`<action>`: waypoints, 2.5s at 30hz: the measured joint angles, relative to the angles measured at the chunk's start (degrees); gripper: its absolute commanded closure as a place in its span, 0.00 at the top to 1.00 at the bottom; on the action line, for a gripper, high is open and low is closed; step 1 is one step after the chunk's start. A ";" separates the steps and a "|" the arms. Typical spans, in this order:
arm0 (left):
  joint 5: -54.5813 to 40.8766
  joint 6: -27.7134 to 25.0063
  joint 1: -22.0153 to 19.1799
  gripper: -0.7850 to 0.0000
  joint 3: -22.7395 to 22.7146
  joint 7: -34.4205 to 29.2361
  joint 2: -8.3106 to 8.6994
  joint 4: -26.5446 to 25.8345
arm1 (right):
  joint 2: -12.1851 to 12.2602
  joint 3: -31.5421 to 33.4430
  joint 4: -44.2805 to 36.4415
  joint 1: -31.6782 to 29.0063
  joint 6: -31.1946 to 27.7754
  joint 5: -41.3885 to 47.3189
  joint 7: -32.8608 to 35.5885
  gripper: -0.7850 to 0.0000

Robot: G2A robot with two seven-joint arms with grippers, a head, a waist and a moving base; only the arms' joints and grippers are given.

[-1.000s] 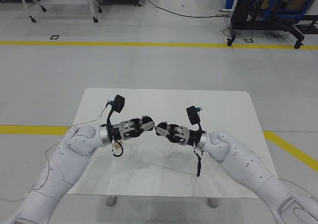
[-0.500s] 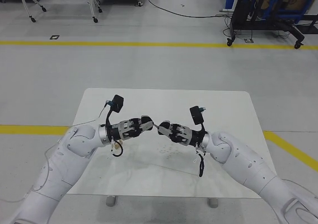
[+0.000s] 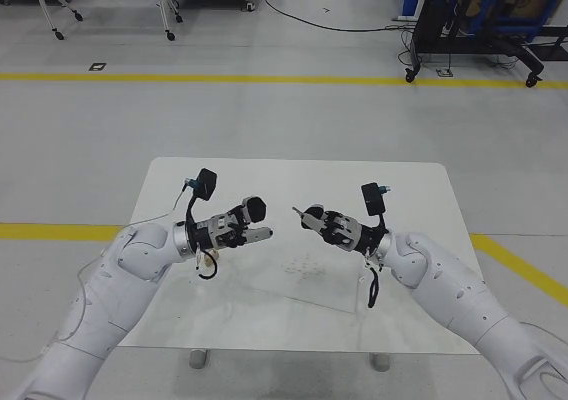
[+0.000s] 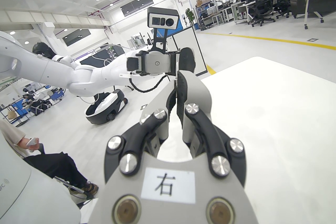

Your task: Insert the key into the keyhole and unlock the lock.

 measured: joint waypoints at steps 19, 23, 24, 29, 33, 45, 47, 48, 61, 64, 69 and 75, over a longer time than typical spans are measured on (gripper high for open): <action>45.89 30.50 13.63 1.00 -13.88 -10.55 4.38 -16.89 | 0.00 0.00 0.00 0.00 0.00 0.00 0.00 0.00; 44.26 31.37 12.13 0.92 -12.33 -13.27 4.07 -15.54 | 0.00 0.00 0.00 0.00 0.00 0.00 0.00 0.00; 44.59 31.91 11.66 0.89 -11.82 -14.27 4.00 -15.12 | 0.00 0.00 0.00 0.00 0.00 0.00 0.00 0.00; 46.69 35.18 8.91 0.73 -8.40 -18.44 3.34 -12.53 | 0.00 0.00 0.00 0.00 0.00 0.00 0.00 0.00; 47.04 35.79 7.20 0.57 -6.37 -19.52 2.86 -10.44 | 0.00 0.00 0.00 0.00 0.00 0.00 0.00 0.00; 46.81 37.19 4.99 0.39 -3.49 -21.61 2.06 -7.10 | 0.00 0.00 0.00 0.00 0.00 0.00 0.00 0.00; 46.80 37.42 5.24 0.35 -3.60 -22.23 2.11 -7.47 | 0.00 0.00 0.00 0.00 0.00 0.00 0.00 0.00; 46.77 37.59 5.35 0.32 -3.69 -22.48 2.14 -7.63 | 0.00 0.00 0.00 0.00 0.00 0.00 0.00 0.00; 47.33 39.54 6.21 0.00 -4.28 -24.10 2.29 -9.71 | 0.00 0.00 0.00 0.00 0.00 0.00 0.00 0.00; 47.69 40.08 6.18 0.00 -4.32 -24.27 2.28 -10.37 | 0.00 0.00 0.00 0.00 0.00 0.00 0.00 0.00; 43.64 37.70 7.60 0.00 -6.32 -16.26 2.25 -12.21 | 0.00 0.00 0.00 0.00 0.00 0.00 0.00 0.00; 30.76 27.05 11.23 0.00 -11.01 -0.73 2.37 -11.62 | 0.00 0.00 0.00 0.00 0.00 0.00 0.00 0.00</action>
